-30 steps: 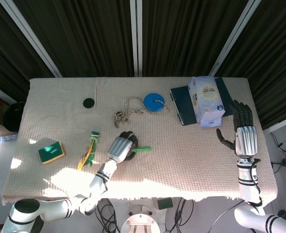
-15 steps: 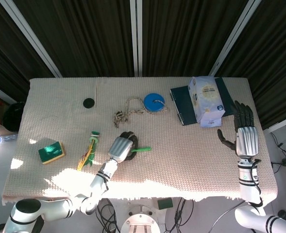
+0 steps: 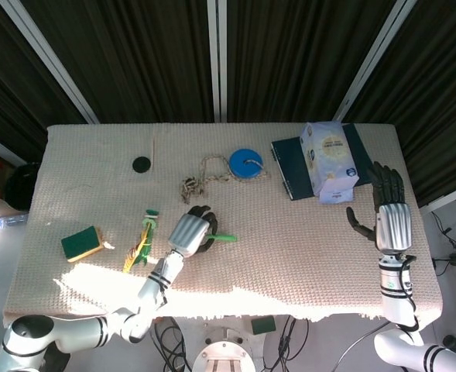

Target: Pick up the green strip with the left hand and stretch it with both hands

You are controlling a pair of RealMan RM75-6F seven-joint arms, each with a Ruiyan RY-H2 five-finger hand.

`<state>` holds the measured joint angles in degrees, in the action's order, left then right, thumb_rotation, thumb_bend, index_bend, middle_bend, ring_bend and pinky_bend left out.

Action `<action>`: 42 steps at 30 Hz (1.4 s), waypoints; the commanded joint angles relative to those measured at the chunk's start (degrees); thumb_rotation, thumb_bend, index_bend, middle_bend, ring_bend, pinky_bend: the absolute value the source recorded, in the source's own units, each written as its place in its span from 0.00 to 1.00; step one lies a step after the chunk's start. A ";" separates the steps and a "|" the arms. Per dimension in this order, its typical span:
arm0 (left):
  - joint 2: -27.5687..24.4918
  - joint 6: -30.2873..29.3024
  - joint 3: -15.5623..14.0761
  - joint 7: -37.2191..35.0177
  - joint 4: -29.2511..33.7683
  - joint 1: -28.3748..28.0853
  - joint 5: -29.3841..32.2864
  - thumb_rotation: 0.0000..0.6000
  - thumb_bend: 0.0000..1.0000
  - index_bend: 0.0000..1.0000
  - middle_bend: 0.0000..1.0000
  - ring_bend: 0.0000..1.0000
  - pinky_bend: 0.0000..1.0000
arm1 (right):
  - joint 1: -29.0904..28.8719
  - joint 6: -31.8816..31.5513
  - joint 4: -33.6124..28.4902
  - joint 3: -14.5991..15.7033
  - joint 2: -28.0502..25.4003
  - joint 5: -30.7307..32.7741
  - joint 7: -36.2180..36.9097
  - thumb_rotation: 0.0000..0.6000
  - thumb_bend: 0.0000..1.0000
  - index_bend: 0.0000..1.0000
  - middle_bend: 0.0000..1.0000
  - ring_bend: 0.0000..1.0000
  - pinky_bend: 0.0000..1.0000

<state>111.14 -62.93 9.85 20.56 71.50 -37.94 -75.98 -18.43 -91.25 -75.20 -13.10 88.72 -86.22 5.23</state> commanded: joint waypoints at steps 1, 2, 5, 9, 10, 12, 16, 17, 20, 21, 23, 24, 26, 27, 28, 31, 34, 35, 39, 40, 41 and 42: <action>-5.33 -2.72 -0.15 5.78 5.94 0.16 -2.39 1.00 0.34 0.56 0.39 0.21 0.24 | 0.06 0.11 -0.16 0.11 0.11 0.02 0.42 1.00 0.32 0.00 0.00 0.00 0.00; -7.37 -3.52 0.12 7.90 8.44 0.22 -2.86 1.00 0.33 0.56 0.39 0.22 0.24 | 0.09 0.37 -0.20 0.22 0.31 0.18 0.83 1.00 0.32 0.00 0.00 0.00 0.00; -12.98 -5.41 1.19 13.30 15.29 0.26 -4.11 1.00 0.33 0.56 0.40 0.22 0.24 | 0.12 2.60 -0.12 1.35 1.67 1.15 3.09 1.00 0.32 0.00 0.00 0.00 0.00; -21.21 -6.82 3.16 21.25 24.25 -0.07 -5.51 1.00 0.34 0.57 0.40 0.22 0.24 | -0.51 6.93 2.03 3.35 4.92 2.09 6.83 1.00 0.32 0.00 0.00 0.00 0.00; -23.20 -6.77 3.69 23.21 26.25 -0.18 -5.42 1.00 0.34 0.57 0.40 0.22 0.24 | -0.77 7.81 2.65 3.54 6.00 2.26 8.92 1.00 0.32 0.00 0.00 0.00 0.00; -27.74 -6.33 5.14 27.43 30.76 -0.60 -4.78 1.00 0.34 0.58 0.40 0.22 0.24 | -1.59 10.47 4.20 3.92 8.63 2.80 15.14 1.00 0.32 0.02 0.01 0.00 0.00; -35.50 -5.19 7.89 34.06 38.48 -1.58 -2.58 1.00 0.34 0.58 0.40 0.22 0.24 | -4.71 17.91 6.80 4.34 12.72 3.52 25.40 1.00 0.32 0.07 0.02 0.00 0.00; -36.82 -4.91 8.26 35.20 39.84 -1.82 -2.20 1.00 0.34 0.58 0.40 0.22 0.24 | -5.59 19.23 7.29 4.12 13.63 3.48 27.58 1.00 0.31 0.07 0.02 0.00 0.00; -40.14 -3.85 9.03 38.45 43.56 -2.75 -0.54 1.00 0.34 0.58 0.40 0.22 0.24 | -8.86 22.78 8.96 2.78 16.95 3.03 35.80 1.00 0.24 0.07 0.02 0.00 0.00; -40.82 -3.54 9.14 39.23 44.43 -3.06 0.03 1.00 0.35 0.58 0.40 0.22 0.24 | -9.93 23.83 9.54 2.29 17.92 2.94 38.05 1.00 0.21 0.07 0.03 0.00 0.00; -41.88 -3.00 9.33 40.82 45.98 -3.86 1.38 1.00 0.35 0.58 0.40 0.22 0.24 | -12.49 26.18 11.35 1.10 20.21 2.90 41.95 1.00 0.18 0.08 0.03 0.00 0.00; -42.11 -2.85 9.40 41.26 46.45 -4.19 2.00 1.00 0.35 0.58 0.40 0.22 0.24 | -13.56 27.13 12.05 0.62 21.15 2.92 43.29 1.00 0.18 0.10 0.03 0.00 0.00; -42.26 -2.59 9.45 41.77 47.16 -4.93 3.73 1.00 0.34 0.58 0.40 0.22 0.24 | -15.72 28.98 12.78 -0.57 22.95 3.09 47.18 1.00 0.18 0.12 0.03 0.00 0.00; -42.14 -2.53 9.41 41.85 47.22 -5.26 4.35 1.00 0.34 0.58 0.40 0.22 0.24 | -16.58 29.67 12.94 -1.06 23.51 3.10 48.97 1.00 0.18 0.13 0.03 0.00 0.00; -41.95 -2.46 9.30 41.94 47.14 -5.70 5.00 1.00 0.34 0.58 0.40 0.22 0.24 | -17.72 30.30 13.57 -1.51 24.15 2.80 50.67 1.00 0.18 0.13 0.02 0.00 0.00; -41.55 -2.56 8.97 42.11 46.70 -6.66 5.91 1.00 0.34 0.58 0.40 0.22 0.24 | -20.14 30.85 15.61 -1.80 25.69 1.41 54.06 1.00 0.17 0.13 0.02 0.00 0.00; -41.36 -2.71 8.75 41.98 46.25 -7.51 6.57 1.00 0.34 0.58 0.40 0.22 0.24 | -22.21 32.04 15.33 -1.46 25.59 -0.20 62.19 1.00 0.13 0.12 0.03 0.00 0.00; -41.32 -2.69 8.67 41.94 46.14 -7.77 6.79 1.00 0.34 0.58 0.40 0.22 0.24 | -22.77 32.34 15.10 -1.36 25.40 -0.66 65.15 1.00 0.13 0.11 0.03 0.00 0.00; -41.25 -2.62 8.10 42.11 45.73 -8.84 7.47 1.00 0.34 0.58 0.40 0.22 0.24 | -25.04 32.81 16.38 -1.39 25.47 -1.90 72.82 1.00 0.13 0.10 0.04 0.00 0.00; -41.17 -2.63 7.90 42.16 45.64 -9.12 7.70 1.00 0.34 0.58 0.40 0.22 0.24 | -25.63 32.67 17.35 -1.63 25.95 -1.89 73.09 1.00 0.13 0.11 0.04 0.00 0.00; -41.10 -2.66 7.71 42.18 45.60 -9.32 7.83 1.00 0.34 0.58 0.40 0.22 0.24 | -26.00 32.55 18.03 -1.87 26.38 -1.74 73.03 1.00 0.13 0.11 0.04 0.00 0.00; -41.02 -2.70 7.51 42.19 45.54 -9.48 7.92 1.00 0.34 0.58 0.40 0.22 0.24 | -26.36 32.45 18.62 -2.12 26.80 -1.54 72.92 1.00 0.14 0.13 0.05 0.00 0.00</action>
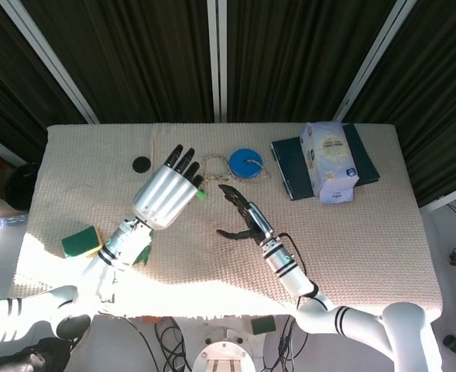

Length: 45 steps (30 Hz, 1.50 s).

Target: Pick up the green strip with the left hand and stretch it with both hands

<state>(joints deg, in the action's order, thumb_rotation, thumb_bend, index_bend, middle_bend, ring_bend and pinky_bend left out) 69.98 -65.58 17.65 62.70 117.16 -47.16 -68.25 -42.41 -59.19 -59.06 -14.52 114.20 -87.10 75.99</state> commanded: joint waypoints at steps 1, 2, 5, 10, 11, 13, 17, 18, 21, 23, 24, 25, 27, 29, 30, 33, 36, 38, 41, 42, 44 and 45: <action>0.25 -0.12 -0.58 0.03 -0.24 -0.48 0.25 1.00 0.34 0.58 0.40 0.22 0.24 | -2.87 0.37 3.12 -0.98 1.78 -0.43 2.09 1.00 0.14 0.15 0.05 0.00 0.00; 0.36 -0.18 -0.82 0.02 -0.33 -0.61 0.27 1.00 0.34 0.58 0.40 0.22 0.24 | -3.22 0.36 3.52 -1.13 2.05 -0.32 2.18 1.00 0.15 0.17 0.06 0.00 0.00; 0.80 -0.40 -1.57 -0.24 -0.67 -1.01 0.29 1.00 0.35 0.58 0.40 0.22 0.24 | -4.32 0.44 4.57 -1.53 2.76 0.00 3.28 1.00 0.17 0.24 0.07 0.00 0.00; 1.21 -0.83 -2.59 -0.79 -1.33 -1.49 0.15 1.00 0.35 0.58 0.40 0.22 0.24 | -5.85 0.59 6.25 -1.51 3.75 0.11 6.30 1.00 0.20 0.34 0.10 0.00 0.00; 1.22 -0.91 -2.72 -0.91 -1.38 -1.55 0.17 1.00 0.35 0.58 0.40 0.22 0.24 | -6.10 0.59 6.52 -1.52 3.89 0.12 6.78 1.00 0.21 0.35 0.10 0.00 0.00; 1.22 -1.00 -3.12 -1.12 -1.45 -1.69 0.15 1.00 0.35 0.58 0.40 0.22 0.24 | -7.01 0.58 6.90 -2.08 3.86 0.20 7.69 1.00 0.22 0.37 0.10 0.00 0.00; 1.57 -1.06 -3.92 -1.53 -1.73 -2.01 -0.11 1.00 0.34 0.58 0.40 0.22 0.24 | -7.98 0.14 7.07 -2.45 3.90 0.30 8.55 1.00 0.27 0.38 0.11 0.00 0.00; 1.69 -1.08 -4.06 -1.64 -1.85 -2.09 -0.15 1.00 0.35 0.58 0.40 0.22 0.24 | -8.09 0.03 7.00 -2.53 3.88 0.40 8.79 1.00 0.29 0.39 0.11 0.00 0.00; 2.07 -1.26 -4.44 -2.03 -2.27 -2.30 -0.28 1.00 0.34 0.58 0.40 0.22 0.24 | -8.25 -0.08 6.90 -2.53 3.81 0.83 9.31 1.00 0.32 0.40 0.12 0.00 0.00; 2.20 -1.41 -4.67 -2.22 -2.50 -2.43 -0.50 1.00 0.34 0.58 0.40 0.22 0.24 | -8.24 -0.13 6.83 -2.37 3.79 1.08 9.42 1.00 0.33 0.42 0.13 0.00 0.00; 2.25 -1.49 -4.78 -2.31 -2.58 -2.46 -0.62 1.00 0.34 0.58 0.40 0.22 0.24 | -8.26 -0.17 6.79 -2.36 3.74 1.17 9.43 1.00 0.33 0.42 0.13 0.00 0.00; 2.31 -1.59 -4.87 -2.42 -2.67 -2.49 -0.73 1.00 0.35 0.58 0.40 0.22 0.24 | -8.29 -0.16 6.76 -2.32 3.70 1.27 9.38 1.00 0.34 0.43 0.13 0.00 0.00; 2.47 -1.88 -5.10 -2.64 -2.85 -2.49 -0.99 1.00 0.35 0.58 0.40 0.22 0.24 | -8.34 -0.14 6.72 -2.24 3.68 1.51 9.18 1.00 0.35 0.45 0.13 0.00 0.00; 2.58 -2.06 -5.40 -2.72 -2.94 -2.47 -1.20 1.00 0.35 0.58 0.40 0.22 0.24 | -8.39 -0.15 6.68 -2.13 3.68 1.63 9.04 1.00 0.35 0.46 0.13 0.00 0.00; 2.63 -2.13 -5.64 -2.71 -3.00 -2.45 -1.32 1.00 0.35 0.58 0.40 0.22 0.24 | -8.42 -0.20 6.63 -2.07 3.69 1.69 9.00 1.00 0.35 0.47 0.13 0.00 0.00; 2.81 -2.27 -6.06 -2.73 -3.14 -2.46 -1.44 1.00 0.34 0.58 0.40 0.22 0.24 | -8.51 -0.31 6.54 -1.98 3.73 1.85 8.95 1.00 0.36 0.48 0.13 0.00 0.00; 2.92 -2.50 -6.22 -2.97 -3.28 -2.48 -1.63 1.00 0.34 0.58 0.40 0.22 0.24 | -8.61 -0.24 6.57 -1.89 3.80 2.05 8.82 1.00 0.37 0.49 0.13 0.00 0.00; 2.96 -2.56 -6.31 -3.19 -3.43 -2.50 -1.66 1.00 0.34 0.58 0.40 0.22 0.24 | -8.66 -0.21 6.63 -1.77 3.84 2.13 8.73 1.00 0.37 0.50 0.13 0.00 0.00; 3.00 -2.59 -6.42 -3.51 -3.76 -2.55 -1.62 1.00 0.34 0.58 0.40 0.22 0.24 | -8.63 -0.37 6.67 -1.69 3.89 2.26 8.72 1.00 0.37 0.50 0.13 0.00 0.00; 3.00 -2.60 -6.45 -3.63 -3.86 -2.55 -1.58 1.00 0.34 0.58 0.40 0.22 0.24 | -8.61 -0.44 6.69 -1.68 3.88 2.29 8.72 1.00 0.37 0.50 0.13 0.00 0.00; 3.01 -2.64 -6.51 -3.94 -4.06 -2.51 -1.46 1.00 0.34 0.58 0.40 0.22 0.24 | -8.56 -0.54 6.75 -1.63 3.87 2.36 8.70 1.00 0.37 0.50 0.14 0.00 0.00; 3.01 -2.66 -6.52 -4.17 -4.22 -2.49 -1.34 1.00 0.34 0.58 0.40 0.22 0.24 | -8.53 -0.55 6.75 -1.61 3.84 2.43 8.74 1.00 0.37 0.50 0.14 0.00 0.00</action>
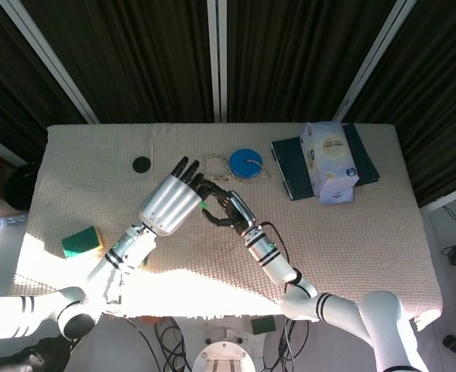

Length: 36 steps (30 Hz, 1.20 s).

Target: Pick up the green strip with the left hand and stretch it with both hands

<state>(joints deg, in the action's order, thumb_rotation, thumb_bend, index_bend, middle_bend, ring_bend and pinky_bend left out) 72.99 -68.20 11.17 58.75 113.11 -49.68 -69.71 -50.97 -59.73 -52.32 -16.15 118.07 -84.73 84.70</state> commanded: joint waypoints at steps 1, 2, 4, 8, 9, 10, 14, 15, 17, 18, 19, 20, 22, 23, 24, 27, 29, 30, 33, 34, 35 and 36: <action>0.00 -0.05 -0.08 -0.37 -0.26 0.06 0.16 1.00 0.34 0.58 0.40 0.22 0.24 | 0.03 -0.01 -0.02 0.05 -0.07 0.08 0.06 1.00 0.37 0.50 0.14 0.00 0.00; -0.02 -0.09 -0.16 -0.54 -0.36 0.10 0.13 1.00 0.34 0.58 0.40 0.22 0.24 | 0.02 -0.07 -0.08 0.11 -0.13 0.04 0.09 1.00 0.37 0.50 0.14 0.00 0.00; -0.02 -0.14 -0.30 -0.77 -0.48 0.15 -0.01 1.00 0.34 0.58 0.40 0.22 0.24 | -0.01 -0.21 -0.16 0.24 -0.22 -0.11 0.02 1.00 0.37 0.50 0.14 0.00 0.00; 0.07 -0.29 -0.47 -1.19 -0.71 0.20 -0.23 1.00 0.34 0.58 0.40 0.22 0.24 | -0.08 -0.18 -0.21 0.35 -0.21 -0.01 -0.26 1.00 0.37 0.51 0.14 0.00 0.00; 0.07 -0.30 -0.50 -1.23 -0.74 0.20 -0.27 1.00 0.34 0.58 0.40 0.22 0.24 | -0.09 -0.14 -0.19 0.35 -0.17 0.06 -0.34 1.00 0.37 0.51 0.14 0.00 0.00; 0.08 -0.32 -0.53 -1.25 -0.78 0.19 -0.31 1.00 0.34 0.58 0.40 0.22 0.24 | -0.14 -0.10 -0.17 0.27 -0.14 0.14 -0.39 1.00 0.37 0.52 0.14 0.00 0.00; 0.20 -0.33 -0.72 -1.49 -0.97 0.21 -0.37 1.00 0.35 0.58 0.40 0.22 0.24 | -0.34 -0.05 -0.13 0.11 -0.05 0.31 -0.56 1.00 0.38 0.52 0.14 0.00 0.00; 0.24 -0.32 -0.77 -1.52 -1.02 0.22 -0.38 1.00 0.35 0.58 0.40 0.22 0.24 | -0.40 -0.01 -0.14 0.08 -0.06 0.33 -0.55 1.00 0.38 0.52 0.14 0.00 0.00; 0.34 -0.30 -0.90 -1.56 -1.16 0.22 -0.43 1.00 0.34 0.58 0.40 0.22 0.24 | -0.53 0.05 -0.21 0.02 -0.11 0.34 -0.50 1.00 0.38 0.53 0.14 0.00 0.00; 0.40 -0.30 -0.93 -1.61 -1.23 0.23 -0.41 1.00 0.34 0.58 0.40 0.22 0.24 | -0.56 0.09 -0.34 0.03 -0.17 0.32 -0.33 1.00 0.38 0.53 0.14 0.00 0.00; 0.47 -0.29 -0.93 -1.66 -1.30 0.21 -0.37 1.00 0.34 0.58 0.40 0.22 0.24 | -0.59 0.12 -0.48 0.06 -0.26 0.29 -0.15 1.00 0.38 0.53 0.14 0.00 0.00; 0.53 -0.24 -0.90 -1.70 -1.41 0.16 -0.29 1.00 0.34 0.58 0.40 0.22 0.24 | -0.61 0.11 -0.51 0.13 -0.32 0.22 -0.17 1.00 0.38 0.53 0.14 0.00 0.00; 0.62 -0.16 -0.85 -1.76 -1.58 0.05 -0.23 1.00 0.34 0.58 0.40 0.22 0.24 | -0.69 0.13 -0.36 0.13 -0.26 0.26 -0.57 1.00 0.38 0.53 0.15 0.00 0.00; 0.68 -0.09 -0.80 -1.87 -1.64 -0.01 -0.19 1.00 0.34 0.58 0.40 0.22 0.24 | -0.73 0.12 -0.29 0.06 -0.18 0.36 -0.84 1.00 0.38 0.53 0.15 0.00 0.00; 0.72 -0.02 -0.80 -1.96 -1.68 -0.05 -0.17 1.00 0.35 0.58 0.40 0.22 0.24 | -0.75 0.12 -0.27 -0.01 -0.14 0.44 -1.00 1.00 0.38 0.54 0.15 0.00 0.00; 0.77 0.03 -0.86 -2.01 -1.86 -0.14 -0.35 1.00 0.34 0.58 0.40 0.22 0.24 | -0.79 0.20 -0.26 -0.16 -0.01 0.72 -1.47 1.00 0.41 0.56 0.16 0.00 0.00; 0.85 -0.16 -0.88 -2.17 -1.90 -0.07 -0.51 1.00 0.34 0.58 0.40 0.22 0.24 | -0.80 0.31 -0.29 -0.14 -0.02 0.80 -1.53 1.00 0.43 0.57 0.16 0.00 0.00; 0.88 -0.27 -0.86 -2.31 -1.90 -0.02 -0.55 1.00 0.35 0.58 0.40 0.22 0.24 | -0.80 0.35 -0.29 -0.14 -0.02 0.83 -1.58 1.00 0.43 0.57 0.16 0.00 0.00; 0.86 -0.60 -0.90 -2.46 -1.99 0.14 -0.82 1.00 0.35 0.58 0.40 0.22 0.24 | -0.79 0.37 -0.32 -0.07 -0.01 0.83 -1.62 1.00 0.44 0.58 0.16 0.00 0.00; 0.85 -0.64 -0.93 -2.51 -2.00 0.18 -0.84 1.00 0.35 0.58 0.40 0.22 0.24 | -0.80 0.35 -0.33 -0.02 -0.01 0.78 -1.64 1.00 0.44 0.58 0.16 0.00 0.00; 0.81 -0.68 -0.99 -2.53 -2.00 0.25 -0.85 1.00 0.35 0.58 0.40 0.22 0.24 | -0.79 0.32 -0.33 0.10 0.00 0.69 -1.66 1.00 0.44 0.58 0.16 0.00 0.00; 0.80 -0.70 -1.02 -2.53 -1.99 0.27 -0.88 1.00 0.35 0.58 0.40 0.22 0.24 | -0.81 0.26 -0.33 0.15 -0.02 0.59 -1.68 1.00 0.44 0.58 0.16 0.00 0.00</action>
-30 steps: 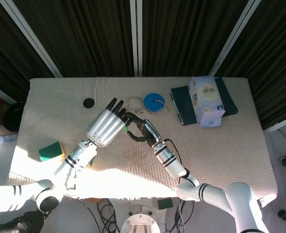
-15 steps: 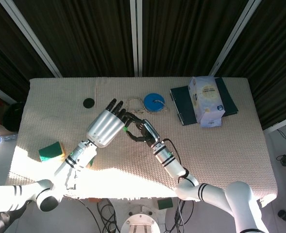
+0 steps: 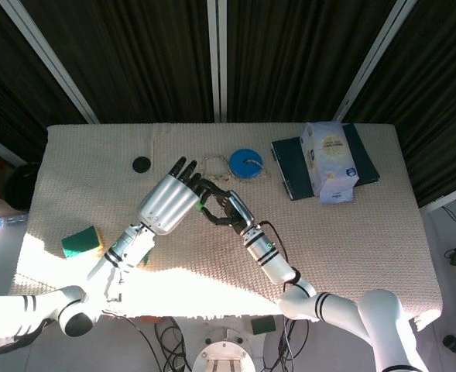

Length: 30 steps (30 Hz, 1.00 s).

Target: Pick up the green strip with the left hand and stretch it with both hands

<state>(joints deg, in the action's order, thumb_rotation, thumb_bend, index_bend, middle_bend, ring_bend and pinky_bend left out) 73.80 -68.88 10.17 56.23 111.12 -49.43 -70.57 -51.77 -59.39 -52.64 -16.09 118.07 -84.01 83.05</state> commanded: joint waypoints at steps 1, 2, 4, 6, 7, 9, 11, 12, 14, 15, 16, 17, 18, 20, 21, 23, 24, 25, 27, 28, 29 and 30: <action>-0.03 -0.04 -0.05 0.00 0.02 0.04 -0.06 1.00 0.35 0.58 0.40 0.22 0.24 | -0.02 -0.14 0.01 0.16 -0.03 -0.22 -0.09 1.00 0.43 0.58 0.16 0.00 0.00; -0.05 -0.08 -0.09 -0.04 0.07 0.10 -0.08 1.00 0.34 0.58 0.40 0.22 0.24 | 0.00 -0.26 0.03 0.25 -0.02 -0.31 -0.15 1.00 0.43 0.58 0.16 0.00 0.00; -0.03 -0.10 -0.13 -0.04 0.08 0.12 -0.16 1.00 0.34 0.58 0.40 0.22 0.24 | 0.04 -0.36 -0.06 0.34 -0.05 -0.40 -0.03 1.00 0.43 0.58 0.16 0.00 0.00; 0.03 -0.09 -0.17 -0.06 0.06 0.14 -0.21 1.00 0.34 0.58 0.40 0.22 0.24 | 0.04 -0.38 -0.12 0.40 -0.13 -0.44 -0.07 1.00 0.43 0.58 0.16 0.00 0.00; 0.05 -0.08 -0.18 -0.06 0.05 0.14 -0.20 1.00 0.34 0.58 0.40 0.22 0.24 | 0.05 -0.40 -0.14 0.44 -0.16 -0.47 -0.17 1.00 0.44 0.58 0.16 0.00 0.00; 0.10 -0.10 -0.19 -0.10 0.03 0.17 -0.20 1.00 0.34 0.58 0.40 0.22 0.24 | 0.11 -0.57 -0.21 0.44 -0.25 -0.47 -0.66 1.00 0.44 0.58 0.16 0.00 0.00; 0.15 -0.26 -0.20 -0.20 0.01 0.27 -0.30 1.00 0.34 0.58 0.40 0.22 0.24 | 0.28 -1.01 -0.21 0.34 -0.41 -0.40 -1.92 1.00 0.43 0.58 0.16 0.00 0.00; 0.19 -0.41 -0.22 -0.26 -0.01 0.36 -0.37 1.00 0.34 0.58 0.40 0.22 0.24 | 0.37 -1.21 -0.19 0.26 -0.48 -0.30 -2.75 1.00 0.43 0.58 0.16 0.00 0.00; 0.53 -1.12 -0.28 -0.46 -0.13 0.71 -0.74 1.00 0.34 0.58 0.40 0.22 0.24 | 0.66 -1.61 -0.23 0.08 -0.79 0.01 -5.24 1.00 0.44 0.58 0.15 0.00 0.00; 0.77 -1.49 -0.35 -0.58 -0.26 0.91 -0.97 1.00 0.34 0.58 0.40 0.22 0.23 | 0.81 -1.78 -0.26 0.03 -0.99 0.16 -6.69 1.00 0.43 0.58 0.15 0.00 0.00; 1.20 -2.04 -0.49 -0.81 -0.52 1.22 -1.34 1.00 0.34 0.58 0.40 0.22 0.23 | 1.05 -2.09 -0.38 0.01 -1.32 0.31 -9.07 1.00 0.43 0.58 0.15 0.00 0.00; 1.59 -2.46 -0.64 -1.04 -0.79 1.49 -1.64 1.00 0.34 0.58 0.40 0.22 0.23 | 1.29 -2.47 -0.59 0.00 -1.61 0.41 -11.03 1.00 0.43 0.58 0.14 0.00 0.00; 2.02 -2.87 -0.79 -1.32 -1.12 1.76 -1.90 1.00 0.34 0.58 0.40 0.22 0.23 | 1.56 -2.91 -0.92 -0.01 -1.96 0.49 -13.18 1.00 0.44 0.58 0.13 0.00 0.00; 3.20 -3.84 -1.07 -2.28 -2.07 2.46 -2.41 1.00 0.34 0.58 0.40 0.22 0.23 | 2.31 -4.22 -2.09 -0.15 -2.84 0.76 -18.78 1.00 0.44 0.58 0.11 0.00 0.00; 3.83 -4.35 -1.12 -2.77 -2.60 2.78 -2.63 1.00 0.34 0.58 0.40 0.22 0.23 | 2.63 -4.67 -2.81 -0.14 -3.32 0.86 -21.18 1.00 0.44 0.58 0.11 0.00 0.00; 5.57 -5.75 -1.14 -4.23 -3.93 3.56 -3.33 1.00 0.34 0.59 0.40 0.22 0.23 | 3.40 -5.50 -4.97 -0.13 -4.59 1.18 -26.58 1.00 0.44 0.59 0.10 0.00 0.00; 6.48 -6.45 -1.13 -4.97 -4.58 3.91 -3.77 1.00 0.34 0.59 0.40 0.22 0.23 | 3.75 -5.81 -6.02 -0.18 -5.11 1.42 -28.86 1.00 0.44 0.59 0.10 0.00 0.00; 7.81 -7.35 -1.21 -6.07 -5.48 4.38 -4.40 1.00 0.34 0.59 0.40 0.22 0.23 | 4.22 -6.26 -7.38 -0.25 -5.69 1.78 -32.05 1.00 0.44 0.59 0.10 0.00 0.00; 9.91 -8.42 -1.45 -7.83 -7.04 5.04 -5.36 1.00 0.34 0.59 0.40 0.22 0.23 | 4.86 -7.23 -9.29 -0.33 -6.42 2.08 -36.65 1.00 0.44 0.59 0.10 0.00 0.00; 11.22 -8.87 -1.61 -8.99 -8.19 5.39 -5.86 1.00 0.34 0.59 0.40 0.22 0.23 | 5.27 -7.98 -10.42 -0.37 -6.76 2.21 -39.71 1.00 0.44 0.59 0.09 0.00 0.00; 12.10 -9.10 -1.67 -9.84 -9.01 5.63 -6.08 1.00 0.34 0.59 0.40 0.22 0.23 | 5.56 -8.61 -11.21 -0.41 -6.97 2.25 -41.89 1.00 0.44 0.59 0.09 0.00 0.00; 12.90 -9.32 -1.67 -10.71 -9.77 5.87 -6.23 1.00 0.34 0.59 0.40 0.22 0.23 | 5.85 -9.18 -11.94 -0.44 -7.17 2.33 -44.07 1.00 0.44 0.59 0.09 0.00 0.00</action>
<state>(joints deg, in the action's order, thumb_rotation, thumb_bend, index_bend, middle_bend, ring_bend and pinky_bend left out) 84.98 -77.27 8.73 47.24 103.01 -44.37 -75.96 -47.61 -66.00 -60.68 -16.32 112.69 -82.42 46.29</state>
